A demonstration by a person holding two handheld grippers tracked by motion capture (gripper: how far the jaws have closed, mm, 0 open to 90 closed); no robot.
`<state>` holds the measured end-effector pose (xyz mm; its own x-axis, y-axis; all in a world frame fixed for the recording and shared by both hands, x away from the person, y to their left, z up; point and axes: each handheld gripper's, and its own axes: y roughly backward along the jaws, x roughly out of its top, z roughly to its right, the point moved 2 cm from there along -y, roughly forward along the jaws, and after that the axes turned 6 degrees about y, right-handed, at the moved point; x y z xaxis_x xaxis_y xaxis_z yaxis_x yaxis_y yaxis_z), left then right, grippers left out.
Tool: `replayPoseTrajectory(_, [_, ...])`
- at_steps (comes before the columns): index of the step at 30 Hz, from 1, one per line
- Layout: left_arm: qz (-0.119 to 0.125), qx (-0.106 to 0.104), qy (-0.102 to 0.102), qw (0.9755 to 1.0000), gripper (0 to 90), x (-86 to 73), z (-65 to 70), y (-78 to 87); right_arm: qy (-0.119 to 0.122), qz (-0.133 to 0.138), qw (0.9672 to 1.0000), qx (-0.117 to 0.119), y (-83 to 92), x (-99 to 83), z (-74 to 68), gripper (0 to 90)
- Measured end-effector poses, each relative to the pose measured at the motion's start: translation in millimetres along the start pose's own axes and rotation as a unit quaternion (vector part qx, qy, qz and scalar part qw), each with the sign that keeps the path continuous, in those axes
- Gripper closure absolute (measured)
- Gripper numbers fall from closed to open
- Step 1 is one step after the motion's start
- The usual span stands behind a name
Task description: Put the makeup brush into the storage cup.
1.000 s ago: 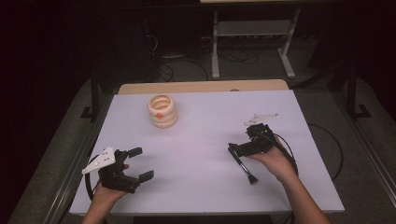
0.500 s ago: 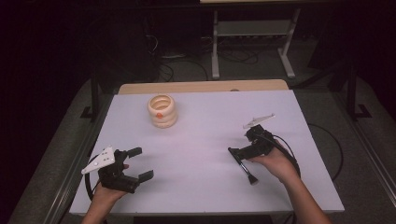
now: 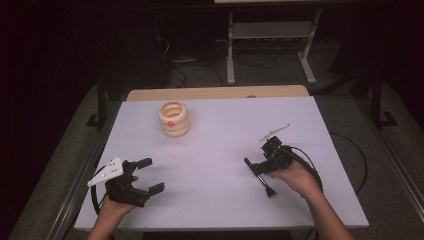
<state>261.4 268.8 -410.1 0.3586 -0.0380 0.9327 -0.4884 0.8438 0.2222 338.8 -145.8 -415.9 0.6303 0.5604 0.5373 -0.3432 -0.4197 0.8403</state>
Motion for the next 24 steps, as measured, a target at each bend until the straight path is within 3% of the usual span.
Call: replayPoseTrajectory(24, [-0.001,0.0,0.001,1.0,0.0,-0.2,0.1,-0.5,0.011,-0.046,0.9986,0.023,-10.4,-12.9,-6.1,53.1])
